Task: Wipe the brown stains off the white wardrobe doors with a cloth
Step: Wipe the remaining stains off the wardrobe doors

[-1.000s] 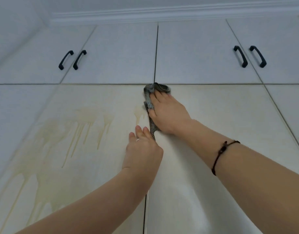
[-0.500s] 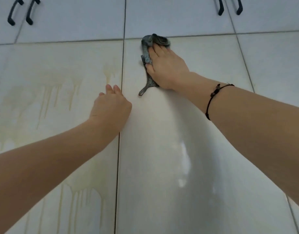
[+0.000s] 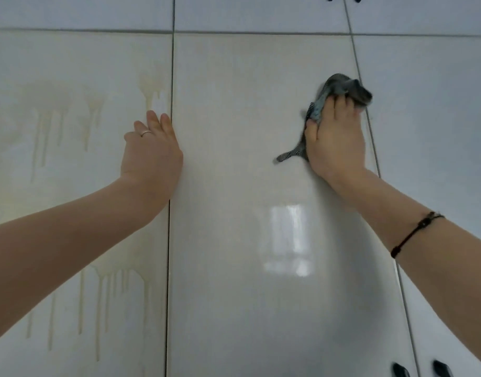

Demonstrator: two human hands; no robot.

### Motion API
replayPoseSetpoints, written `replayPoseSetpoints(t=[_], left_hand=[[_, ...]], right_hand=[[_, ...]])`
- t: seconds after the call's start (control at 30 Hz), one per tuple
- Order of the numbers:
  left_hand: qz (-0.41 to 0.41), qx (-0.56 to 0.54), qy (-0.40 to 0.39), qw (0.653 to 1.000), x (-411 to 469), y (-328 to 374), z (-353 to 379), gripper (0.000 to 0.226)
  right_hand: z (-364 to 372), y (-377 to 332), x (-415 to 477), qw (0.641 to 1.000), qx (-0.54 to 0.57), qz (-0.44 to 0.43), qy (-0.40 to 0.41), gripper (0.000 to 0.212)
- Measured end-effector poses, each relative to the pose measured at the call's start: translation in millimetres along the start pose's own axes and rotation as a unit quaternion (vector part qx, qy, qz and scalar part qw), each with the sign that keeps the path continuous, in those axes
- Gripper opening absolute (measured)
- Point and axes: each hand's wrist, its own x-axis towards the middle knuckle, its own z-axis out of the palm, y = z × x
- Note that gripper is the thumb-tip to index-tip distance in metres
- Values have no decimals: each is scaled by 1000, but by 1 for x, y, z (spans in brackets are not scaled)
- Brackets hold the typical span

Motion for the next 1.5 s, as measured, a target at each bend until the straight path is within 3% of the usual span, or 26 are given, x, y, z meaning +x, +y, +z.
replayPoseSetpoints(t=[0.07,0.17,0.2,0.27,0.33,0.43,0.6,0.67,0.77,0.83,1.0,1.23,1.33,1.5], left_hand=[[-9,-5,3,1000,0,1,0,65],[-11,-13,13,1000,-2,0,4,65],[-9,-17,14,1000,-2,-1,4,65],[-8,-24,13,1000,-4,-2,4,66],[-7,-25,9,1000,-10,-2,5,66],[1,-19,12,1000,-18,-3,7,68],[-2,-56,-3,998,-45,5,1,68],[6,-62,-14,998,-63,12,0,71],[17,-87,-9,996,-85,17,0,69],[16,-107,2,994,-92,16,2,67],[14,-148,6,989,-92,17,4,66],[6,-174,-15,985,-96,19,7,66],[15,-184,-11,983,-98,15,6,65],[25,-187,-14,982,-91,3,4,60]], right_hand=[[1,-38,-48,990,34,-135,27,52],[2,-59,-115,924,55,-369,-82,58],[1,-49,-113,906,38,-407,-106,59],[-2,-24,-86,935,7,-342,-98,60],[-5,-1,-52,981,-25,-172,-85,61],[-10,5,-53,997,2,21,-73,61],[-16,-21,-189,988,3,-83,-127,65],[-25,-7,-236,989,-13,-61,-136,65],[-40,25,-291,985,-39,40,-163,67],[-45,41,-313,979,-60,49,-187,69],[-32,53,-276,986,-65,31,-147,73],[-19,57,-142,991,-33,91,-90,70],[-22,53,-165,990,-26,85,-110,70],[-38,32,-279,983,-34,12,-179,70]])
